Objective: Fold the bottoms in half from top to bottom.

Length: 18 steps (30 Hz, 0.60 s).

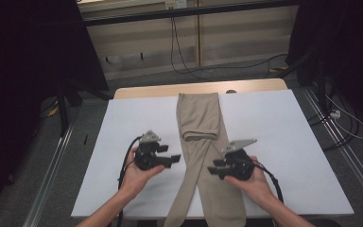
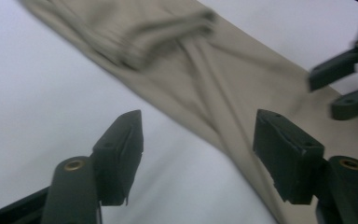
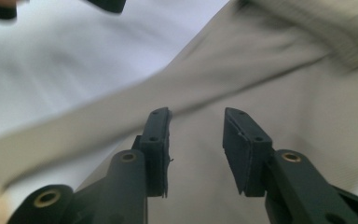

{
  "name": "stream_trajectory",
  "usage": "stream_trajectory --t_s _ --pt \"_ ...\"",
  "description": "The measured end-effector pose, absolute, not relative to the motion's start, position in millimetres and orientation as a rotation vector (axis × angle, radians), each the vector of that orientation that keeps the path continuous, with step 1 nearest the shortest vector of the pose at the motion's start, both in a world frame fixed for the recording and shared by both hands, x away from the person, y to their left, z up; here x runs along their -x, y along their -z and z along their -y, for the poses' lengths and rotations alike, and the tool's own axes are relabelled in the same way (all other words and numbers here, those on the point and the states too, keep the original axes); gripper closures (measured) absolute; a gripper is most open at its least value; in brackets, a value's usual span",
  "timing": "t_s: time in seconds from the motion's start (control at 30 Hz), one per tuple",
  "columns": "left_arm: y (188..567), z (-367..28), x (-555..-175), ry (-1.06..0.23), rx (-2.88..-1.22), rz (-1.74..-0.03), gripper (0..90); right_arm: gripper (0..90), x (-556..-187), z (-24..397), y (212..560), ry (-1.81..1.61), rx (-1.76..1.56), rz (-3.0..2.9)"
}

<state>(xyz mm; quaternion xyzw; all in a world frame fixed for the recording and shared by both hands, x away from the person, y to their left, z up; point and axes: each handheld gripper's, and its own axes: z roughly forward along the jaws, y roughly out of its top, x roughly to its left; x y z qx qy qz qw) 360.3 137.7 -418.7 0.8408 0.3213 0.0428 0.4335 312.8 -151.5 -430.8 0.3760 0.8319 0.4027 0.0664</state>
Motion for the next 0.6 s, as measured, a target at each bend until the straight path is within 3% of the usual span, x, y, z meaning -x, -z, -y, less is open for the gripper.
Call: stream_trajectory --t_s 0.3,0.4,0.47,0.6 --pt "441.5 -144.4 -292.1 0.088 -2.224 -0.711 50.8 69.4 -246.0 123.5 444.1 -1.168 -0.999 -2.645" --pt "440.0 -135.9 -285.5 0.03 -2.261 -0.653 55.0 67.3 -240.2 119.1 446.2 -1.149 -0.995 -2.665" --pt "442.3 -130.5 -287.4 0.057 -2.261 -0.638 57.2 67.9 -240.1 117.7 449.2 -1.145 -0.979 -2.659" --pt "446.2 -120.7 -283.3 0.021 -2.304 -0.612 57.4 73.5 -236.9 115.1 450.0 -1.114 -0.954 -2.625"
